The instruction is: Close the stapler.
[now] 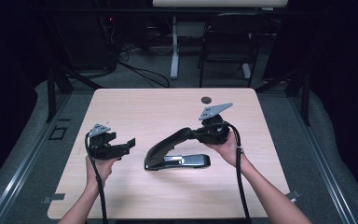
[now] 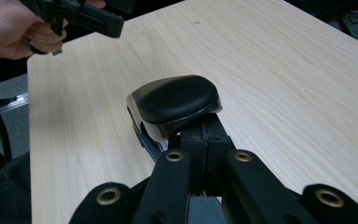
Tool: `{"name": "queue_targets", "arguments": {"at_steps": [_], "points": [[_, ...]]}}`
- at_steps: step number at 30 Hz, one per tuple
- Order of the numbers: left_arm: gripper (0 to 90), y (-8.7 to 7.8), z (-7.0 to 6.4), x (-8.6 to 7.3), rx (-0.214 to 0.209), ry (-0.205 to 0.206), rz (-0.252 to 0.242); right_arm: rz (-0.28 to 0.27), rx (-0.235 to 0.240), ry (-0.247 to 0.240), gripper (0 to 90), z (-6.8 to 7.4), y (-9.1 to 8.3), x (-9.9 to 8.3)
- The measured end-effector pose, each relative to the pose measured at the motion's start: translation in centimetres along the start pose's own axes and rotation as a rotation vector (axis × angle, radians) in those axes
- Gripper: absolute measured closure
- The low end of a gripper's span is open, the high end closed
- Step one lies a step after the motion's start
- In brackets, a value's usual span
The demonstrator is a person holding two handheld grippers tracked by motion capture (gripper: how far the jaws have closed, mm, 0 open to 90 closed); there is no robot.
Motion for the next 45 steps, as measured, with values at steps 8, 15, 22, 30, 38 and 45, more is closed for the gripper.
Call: {"name": "queue_targets", "arguments": {"at_steps": [8,15,22,30,38,45], "points": [[12.1,-0.1,0.1,0.0,0.004,-0.006,-0.004,0.040,-0.029,0.009,89.9,-0.7,-0.5,-1.3],[12.0,0.1,0.0,-0.1,0.003,-0.004,0.000,0.058,-0.046,0.009,89.9,-1.3,-0.9,-2.5],[11.9,0.1,0.1,-0.1,-0.001,-0.014,0.007,0.100,-0.077,-0.004,89.9,-1.8,-1.7,-4.0],[10.7,0.2,0.1,-0.2,-0.001,-0.015,0.007,0.167,-0.116,-0.025,89.6,-2.4,-1.9,-5.5],[9.6,0.2,0.3,-0.2,-0.001,-0.023,0.012,0.222,-0.135,-0.041,88.8,-2.6,-1.4,-6.3],[10.0,0.3,0.2,-0.3,0.005,-0.018,0.015,0.285,-0.149,-0.030,90.0,-3.4,-1.6,-7.4]]}}
Point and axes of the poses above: each handheld gripper's, and its own axes: y roughly forward along the jaws, x roughly out of its top, z roughly to its left, the point moved 3 cm from there along y, roughly forward along the jaws, and after that the axes turned 14 degrees about -z, right-handed, at the moved point
